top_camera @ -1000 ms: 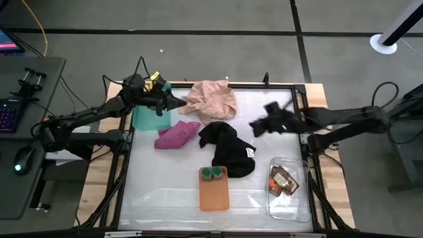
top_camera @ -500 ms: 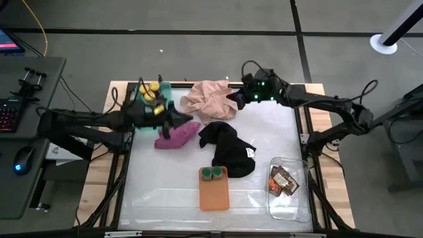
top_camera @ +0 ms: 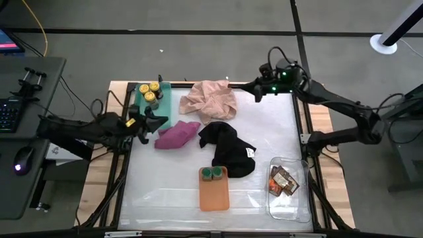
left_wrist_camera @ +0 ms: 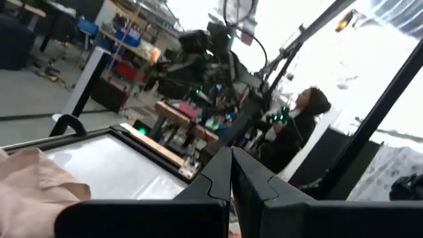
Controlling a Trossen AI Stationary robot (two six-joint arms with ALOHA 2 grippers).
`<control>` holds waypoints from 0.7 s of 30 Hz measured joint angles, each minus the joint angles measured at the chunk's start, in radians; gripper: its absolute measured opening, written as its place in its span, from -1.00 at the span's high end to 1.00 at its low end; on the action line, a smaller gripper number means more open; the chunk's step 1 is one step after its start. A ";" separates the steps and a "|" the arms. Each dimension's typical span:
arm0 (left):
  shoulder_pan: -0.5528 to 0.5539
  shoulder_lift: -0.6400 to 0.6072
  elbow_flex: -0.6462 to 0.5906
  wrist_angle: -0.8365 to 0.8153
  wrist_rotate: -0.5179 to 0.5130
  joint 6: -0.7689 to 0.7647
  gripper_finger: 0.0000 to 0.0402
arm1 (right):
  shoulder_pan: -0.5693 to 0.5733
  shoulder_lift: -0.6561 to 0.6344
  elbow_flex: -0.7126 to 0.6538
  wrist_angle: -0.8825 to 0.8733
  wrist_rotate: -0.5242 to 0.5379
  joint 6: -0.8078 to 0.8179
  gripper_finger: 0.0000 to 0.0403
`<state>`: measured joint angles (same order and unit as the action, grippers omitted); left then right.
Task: Sort spices by type
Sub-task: Return to Home Position
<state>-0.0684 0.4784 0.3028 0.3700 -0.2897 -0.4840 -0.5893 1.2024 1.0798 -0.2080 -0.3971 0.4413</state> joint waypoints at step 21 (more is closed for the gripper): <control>0.004 -0.204 -0.292 -0.005 0.025 -0.117 1.00 | 0.158 -0.292 0.000 -0.457 0.204 0.032 1.00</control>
<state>-0.0647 0.2741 0.0109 0.3653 -0.2652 -0.6014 -0.4313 0.9101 1.0794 -0.6649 -0.1936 0.4733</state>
